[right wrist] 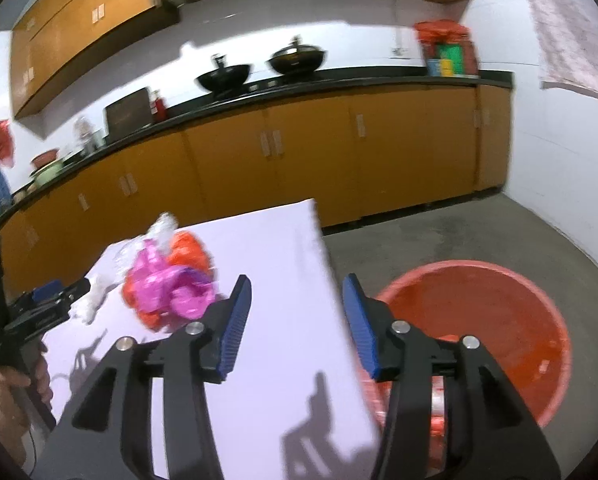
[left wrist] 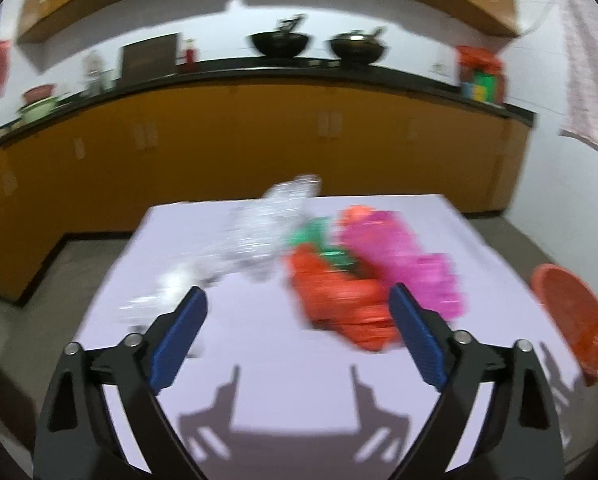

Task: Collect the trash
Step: 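Move the left tool to the table and grasp the white plastic bag, then grasp the pink plastic bag with the right tool while left holds white bag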

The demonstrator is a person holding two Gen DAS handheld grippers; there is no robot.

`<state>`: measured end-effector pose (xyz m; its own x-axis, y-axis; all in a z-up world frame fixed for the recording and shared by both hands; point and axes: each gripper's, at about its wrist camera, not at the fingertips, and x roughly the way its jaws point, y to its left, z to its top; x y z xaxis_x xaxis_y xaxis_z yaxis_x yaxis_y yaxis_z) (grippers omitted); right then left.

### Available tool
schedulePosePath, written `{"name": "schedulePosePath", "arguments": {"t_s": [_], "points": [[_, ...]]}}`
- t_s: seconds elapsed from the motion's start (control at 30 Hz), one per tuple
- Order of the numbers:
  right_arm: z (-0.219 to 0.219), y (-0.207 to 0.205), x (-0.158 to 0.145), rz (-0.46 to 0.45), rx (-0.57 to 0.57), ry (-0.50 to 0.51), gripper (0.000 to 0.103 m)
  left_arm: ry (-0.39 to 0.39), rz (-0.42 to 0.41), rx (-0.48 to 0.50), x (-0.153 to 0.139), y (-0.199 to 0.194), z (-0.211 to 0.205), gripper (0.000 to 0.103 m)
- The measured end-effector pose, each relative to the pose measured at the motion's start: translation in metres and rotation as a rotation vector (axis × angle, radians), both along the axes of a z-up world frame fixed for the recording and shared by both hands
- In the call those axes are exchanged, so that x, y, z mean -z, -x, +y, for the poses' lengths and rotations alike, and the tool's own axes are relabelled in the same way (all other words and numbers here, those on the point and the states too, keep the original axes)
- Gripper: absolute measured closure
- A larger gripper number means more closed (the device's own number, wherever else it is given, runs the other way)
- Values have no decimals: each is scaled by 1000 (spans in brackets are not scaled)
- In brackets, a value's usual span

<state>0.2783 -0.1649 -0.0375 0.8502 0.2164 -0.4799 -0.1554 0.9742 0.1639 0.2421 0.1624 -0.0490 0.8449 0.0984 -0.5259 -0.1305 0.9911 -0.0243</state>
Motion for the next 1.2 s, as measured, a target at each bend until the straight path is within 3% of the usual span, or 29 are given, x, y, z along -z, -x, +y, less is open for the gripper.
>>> {"name": "schedulePosePath", "arguments": {"t_s": [0.23, 0.27, 0.33, 0.67, 0.8, 1.0, 1.1, 1.2], "points": [[66, -10, 10, 29, -112, 24, 47, -21, 91, -145, 24, -20, 72, 5], [74, -12, 11, 32, -111, 36, 41, -19, 100, -151, 26, -22, 76, 5], [81, -13, 14, 36, -114, 41, 37, -11, 127, -168, 33, -31, 90, 5], [101, -29, 23, 59, -120, 15, 29, -24, 222, -161, 50, -58, 112, 5], [106, -32, 26, 65, -137, 23, 29, -1, 255, -128, 57, -63, 114, 17], [112, -35, 30, 69, -157, 30, 29, 26, 273, -90, 62, -64, 112, 53], [113, -38, 32, 74, -163, 21, 29, 19, 256, -77, 61, -61, 110, 62], [115, -43, 34, 78, -171, 13, 30, 19, 233, -75, 59, -55, 107, 64]]}}
